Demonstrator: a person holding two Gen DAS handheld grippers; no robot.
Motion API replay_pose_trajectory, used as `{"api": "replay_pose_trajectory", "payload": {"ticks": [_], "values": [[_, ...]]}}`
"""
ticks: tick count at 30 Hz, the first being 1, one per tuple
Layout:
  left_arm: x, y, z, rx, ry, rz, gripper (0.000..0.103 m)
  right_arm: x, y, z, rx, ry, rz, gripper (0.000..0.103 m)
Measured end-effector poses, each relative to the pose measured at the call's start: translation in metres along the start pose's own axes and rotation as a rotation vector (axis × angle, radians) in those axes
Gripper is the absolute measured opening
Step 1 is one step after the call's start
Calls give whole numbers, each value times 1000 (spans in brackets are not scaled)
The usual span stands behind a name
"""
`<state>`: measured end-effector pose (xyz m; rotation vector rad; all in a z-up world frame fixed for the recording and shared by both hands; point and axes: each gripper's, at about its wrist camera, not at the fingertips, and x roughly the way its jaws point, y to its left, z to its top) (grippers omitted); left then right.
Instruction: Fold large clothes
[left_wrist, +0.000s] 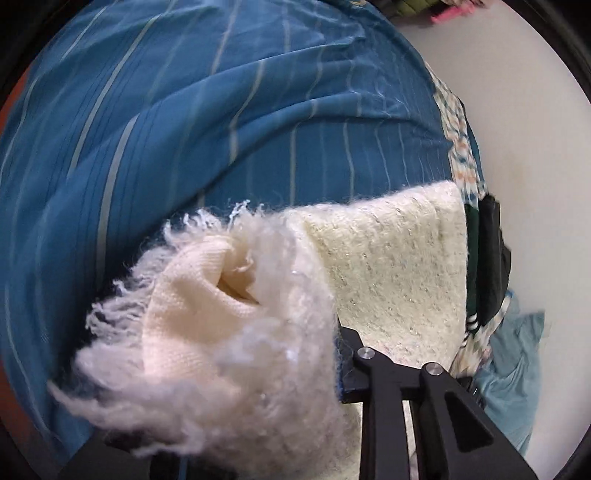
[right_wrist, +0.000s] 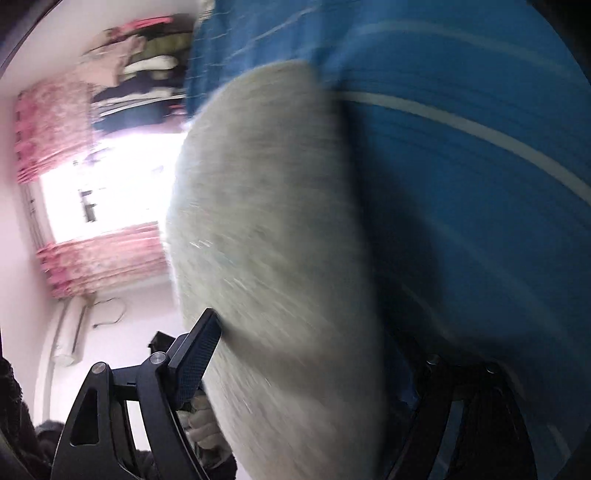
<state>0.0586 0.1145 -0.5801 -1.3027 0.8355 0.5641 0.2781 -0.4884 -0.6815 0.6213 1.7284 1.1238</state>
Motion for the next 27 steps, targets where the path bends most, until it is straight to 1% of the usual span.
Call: {"api": "replay_pose_trajectory", "payload": {"ticks": [2,3,4,5,7,10,13,15,18,19,22,24,25,27], "values": [[-2,0,5,13,4,10,21,15,7,2,-19,15,-3,85],[-5,0,9,16,0,17,21,22,11,4,-21,14,10,85],[-10,1,14,23,-7,24,20,26,13,6,-22,13,16,80],[-13,2,18,27,-11,28,20,33,18,8,-19,6,30,68],[-22,4,28,46,-13,32,20,34,32,7,-17,-16,49,60],[-32,-8,47,110,-6,30,20,33,51,-1,-5,-64,90,55],[-43,-28,66,197,2,13,20,30,67,-3,23,-114,137,53],[-51,-46,80,250,9,-8,20,24,82,-2,37,-156,162,53],[-55,-81,100,329,32,-40,20,14,105,4,46,-217,176,52],[-55,-93,106,347,43,-54,20,5,118,10,43,-251,170,52],[-50,-142,126,413,80,-117,20,-22,147,24,48,-330,163,52],[-43,-176,135,446,100,-162,20,-49,171,38,45,-401,152,52],[-40,-196,138,461,110,-186,20,-60,179,42,42,-423,148,52],[-32,-240,151,502,129,-240,20,-94,203,62,25,-502,138,52]]}}
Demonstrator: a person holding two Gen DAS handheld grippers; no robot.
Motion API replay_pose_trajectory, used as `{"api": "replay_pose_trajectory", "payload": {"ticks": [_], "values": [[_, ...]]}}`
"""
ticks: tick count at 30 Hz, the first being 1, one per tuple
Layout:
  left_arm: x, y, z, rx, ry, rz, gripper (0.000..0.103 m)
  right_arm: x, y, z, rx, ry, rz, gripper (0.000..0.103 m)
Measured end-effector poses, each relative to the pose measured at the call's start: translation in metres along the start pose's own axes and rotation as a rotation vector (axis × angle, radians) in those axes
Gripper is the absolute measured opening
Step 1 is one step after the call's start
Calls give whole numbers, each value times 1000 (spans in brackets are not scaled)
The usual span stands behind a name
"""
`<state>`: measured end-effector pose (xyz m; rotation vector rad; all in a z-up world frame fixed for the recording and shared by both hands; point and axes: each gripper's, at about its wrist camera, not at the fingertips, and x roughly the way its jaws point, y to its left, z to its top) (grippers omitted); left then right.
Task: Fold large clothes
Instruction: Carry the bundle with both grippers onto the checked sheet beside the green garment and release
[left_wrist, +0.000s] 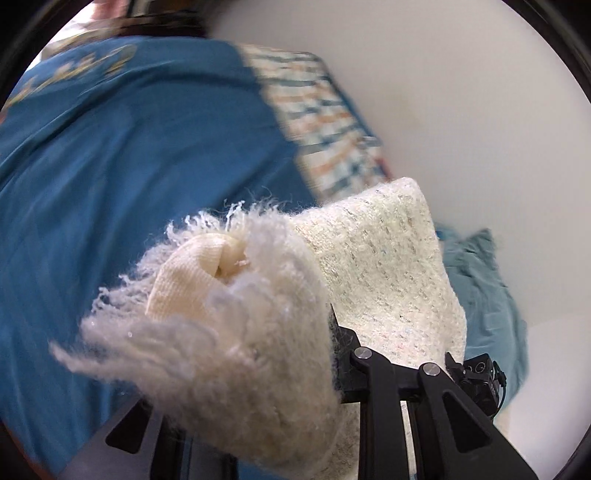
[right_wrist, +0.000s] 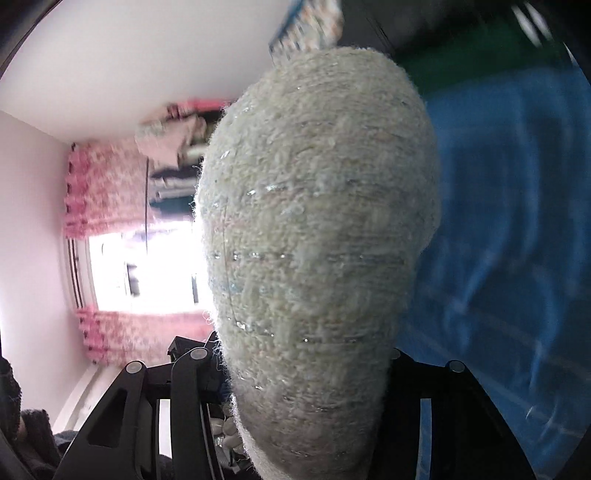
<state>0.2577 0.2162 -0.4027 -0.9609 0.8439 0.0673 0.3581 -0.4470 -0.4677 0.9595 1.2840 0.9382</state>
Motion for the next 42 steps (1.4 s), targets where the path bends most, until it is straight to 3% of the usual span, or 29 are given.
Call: {"api": "replay_pose_trajectory", "payload": {"ticks": [6,12,14,18,20,26,27,29,33,34,36,37,42], "values": [[64,-103,90,106,-5,-140,20,-62,47,102,-48,-154,19,52],[149,-167,147,159,-9,-171,20,-112,24,241,-50,-188,47,52],[181,-171,157,170,6,-160,20,-109,7,280,-31,-178,43,52],[261,-157,159,181,80,-110,20,-98,-66,338,51,-147,-18,52],[302,-143,153,191,142,-76,20,-95,-99,351,89,-138,-52,52],[335,-137,136,282,190,-28,20,-98,-125,364,54,-114,-91,60],[335,-139,137,294,194,-22,21,-98,-119,366,43,-112,-121,60],[336,-144,138,313,209,-1,24,-101,-105,370,30,-118,-224,73],[332,-153,136,380,224,61,27,-106,-64,356,5,-167,-421,79],[331,-156,134,407,218,94,34,-101,-41,349,-24,-184,-528,81],[327,-167,130,490,181,204,64,-102,-21,336,-62,-220,-682,83],[322,-173,127,537,161,253,86,-102,-13,332,-77,-237,-764,84],[297,-188,117,661,87,407,91,-84,29,276,-123,-332,-1157,90]]}}
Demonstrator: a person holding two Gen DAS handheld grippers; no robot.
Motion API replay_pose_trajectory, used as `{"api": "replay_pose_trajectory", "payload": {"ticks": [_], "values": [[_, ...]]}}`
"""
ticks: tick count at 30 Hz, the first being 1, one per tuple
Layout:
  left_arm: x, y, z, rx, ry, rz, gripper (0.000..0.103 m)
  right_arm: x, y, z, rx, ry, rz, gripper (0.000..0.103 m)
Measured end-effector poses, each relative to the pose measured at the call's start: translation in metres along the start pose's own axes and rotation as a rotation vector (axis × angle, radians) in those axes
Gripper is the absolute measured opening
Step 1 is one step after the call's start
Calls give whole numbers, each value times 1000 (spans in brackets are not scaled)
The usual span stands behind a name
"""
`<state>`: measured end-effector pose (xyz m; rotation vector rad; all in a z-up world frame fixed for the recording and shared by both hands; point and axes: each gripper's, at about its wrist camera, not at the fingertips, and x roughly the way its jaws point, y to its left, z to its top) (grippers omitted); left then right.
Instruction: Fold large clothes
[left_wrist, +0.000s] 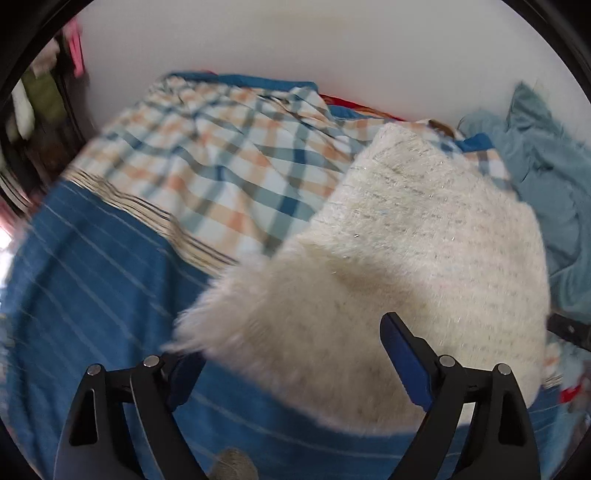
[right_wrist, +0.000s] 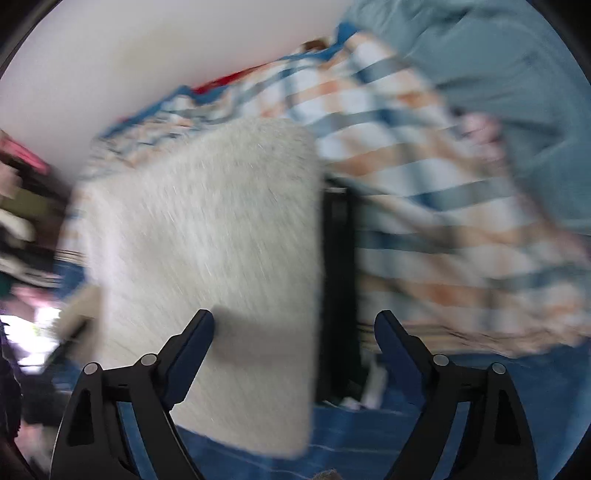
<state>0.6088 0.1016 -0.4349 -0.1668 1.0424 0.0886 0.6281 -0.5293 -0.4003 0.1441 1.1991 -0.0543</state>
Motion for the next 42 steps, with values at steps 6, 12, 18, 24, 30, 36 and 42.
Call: {"api": "replay_pose_trajectory", "payload": {"ticks": [6,12,18,24,30,36,42], "values": [[-58,-12,-17,150,-73,132,97,-46,14,-78,-5,-15,-164,92],[-142,-18,-42,229,-110,119,98,-128,27,-140,8,-72,-211,92],[-242,-10,-66,242,-156,65,98,-249,38,-194,15,-167,-243,92],[-341,8,-89,230,-199,4,98,-379,49,-249,37,-256,-249,92],[-422,21,-113,234,-243,-19,98,-487,59,-302,56,-335,-228,92],[-477,26,-137,230,-278,-20,98,-571,64,-350,43,-402,-204,92],[-513,28,-155,209,-310,-35,98,-628,66,-386,12,-457,-202,92]]}}
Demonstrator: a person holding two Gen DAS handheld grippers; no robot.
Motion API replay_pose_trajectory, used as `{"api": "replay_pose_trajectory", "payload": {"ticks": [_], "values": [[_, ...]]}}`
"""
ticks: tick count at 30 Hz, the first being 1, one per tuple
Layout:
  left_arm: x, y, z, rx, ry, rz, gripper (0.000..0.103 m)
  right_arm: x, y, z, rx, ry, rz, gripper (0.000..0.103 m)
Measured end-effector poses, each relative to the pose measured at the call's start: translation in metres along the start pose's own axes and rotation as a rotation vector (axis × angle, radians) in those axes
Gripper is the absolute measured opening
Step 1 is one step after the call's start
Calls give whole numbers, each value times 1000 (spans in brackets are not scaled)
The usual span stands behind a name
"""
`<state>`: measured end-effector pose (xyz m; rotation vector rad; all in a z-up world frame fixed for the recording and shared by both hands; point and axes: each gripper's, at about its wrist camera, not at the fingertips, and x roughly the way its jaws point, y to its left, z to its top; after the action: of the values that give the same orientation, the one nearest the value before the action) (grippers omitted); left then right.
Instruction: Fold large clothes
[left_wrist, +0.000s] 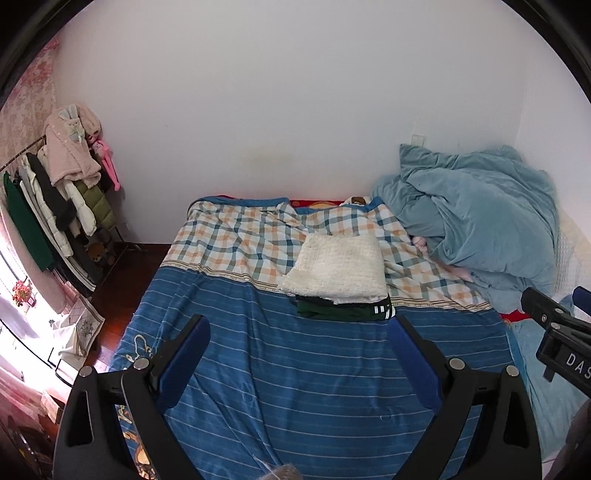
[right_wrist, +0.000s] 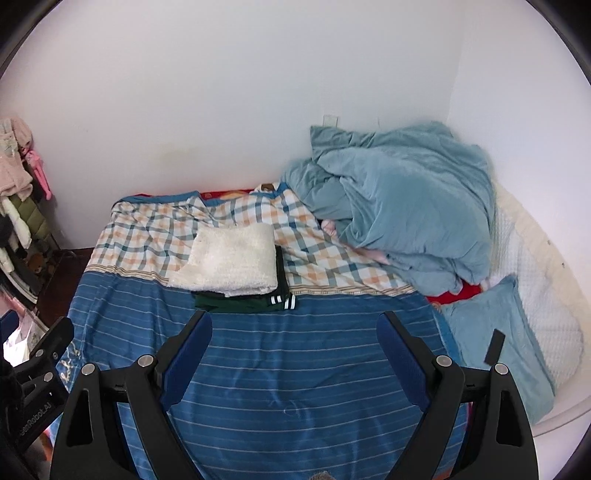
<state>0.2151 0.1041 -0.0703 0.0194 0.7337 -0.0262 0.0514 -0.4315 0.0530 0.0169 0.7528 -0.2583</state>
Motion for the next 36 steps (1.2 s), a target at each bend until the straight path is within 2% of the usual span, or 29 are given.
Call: {"api": "replay_pose_trajectory", "payload": {"ticks": [9,12,14,21,36], "values": [[-29,-1,-9,-8,-26,-2,98,-35,-11,-17,6,-5,21,92],[-36,0,-11,-12,-43,16,98,-37,-11,-19,-9,-6,22,93],[-38,-1,-10,-6,-50,15,102,-40,-11,-20,-7,-20,25,99],[-45,-2,-11,-8,-77,22,103,-46,-13,-16,-6,-58,14,99],[-53,1,-14,-4,-91,33,103,-48,-16,-11,-7,-63,32,100]]}}
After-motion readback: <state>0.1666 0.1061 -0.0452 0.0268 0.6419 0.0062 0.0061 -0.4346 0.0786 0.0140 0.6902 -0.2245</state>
